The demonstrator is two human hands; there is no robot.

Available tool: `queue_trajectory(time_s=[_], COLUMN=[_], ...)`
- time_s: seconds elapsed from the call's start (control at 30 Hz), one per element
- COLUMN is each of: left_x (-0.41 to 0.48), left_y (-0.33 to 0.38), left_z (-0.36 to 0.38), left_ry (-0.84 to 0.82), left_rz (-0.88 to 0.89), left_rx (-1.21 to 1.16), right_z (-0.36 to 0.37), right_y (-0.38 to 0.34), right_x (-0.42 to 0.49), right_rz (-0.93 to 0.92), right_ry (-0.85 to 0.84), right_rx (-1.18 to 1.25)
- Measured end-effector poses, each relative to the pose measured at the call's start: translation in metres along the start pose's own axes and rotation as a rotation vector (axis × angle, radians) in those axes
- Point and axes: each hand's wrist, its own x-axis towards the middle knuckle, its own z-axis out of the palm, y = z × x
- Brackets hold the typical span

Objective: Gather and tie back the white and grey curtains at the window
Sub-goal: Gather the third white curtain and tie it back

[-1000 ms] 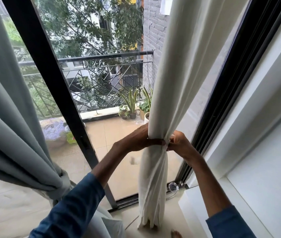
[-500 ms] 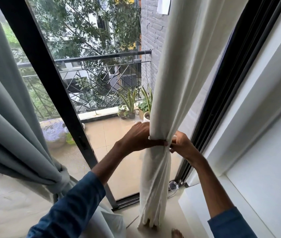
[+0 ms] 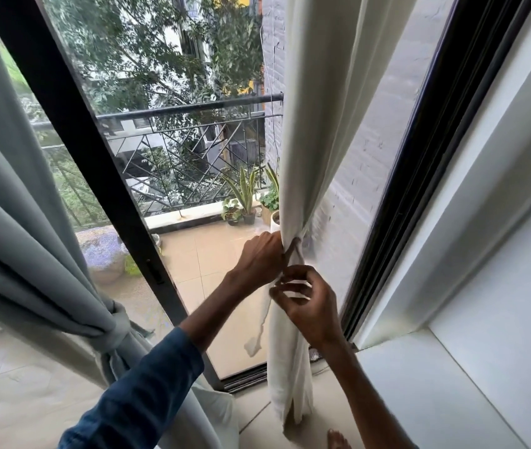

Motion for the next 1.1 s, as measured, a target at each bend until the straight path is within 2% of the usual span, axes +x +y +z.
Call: queue_trajectory(time_s=[0.1,0.2,0.33,0.47,0.67,0.9,1.1], left_x=[0.0,-0.004,-0.012,-0.014,-0.016,-0.018,-0.007], left_y=[0.004,0.015,0.028,0.037,0.041,0.045,0.053], left_z=[0.001,0.001,0.001,0.001,0.004,0.01,0.006], left_ry=[0.044,0.065,0.097,0.11,0.09,0.087,-0.008], left_rz=[-0.017,-0.072,-0.165,-0.254,-0.284,-0.268,-0.356], left_rx=[0.042,0.088,0.1,0.011,-0.037,-0.038,-0.19], right_z=[0.008,0.019,0.031,0.034,0.021,0.005,0.014], right_y=[-0.003,-0.001,0.003,0.01,0.007,0.003,0.002], right_x=[-0.003,-0.002,-0.002,-0.007,0.003,-0.003,-0.01], right_rz=[-0.003,-0.037,-0.102,-0.182,-0.218,-0.157,-0.22], right_ry=[0.033,0.154,0.264,0.285,0.338,0.374,0.257], right_rx=[-0.089,-0.251,-0.346,-0.422,-0.498,-0.39,-0.637])
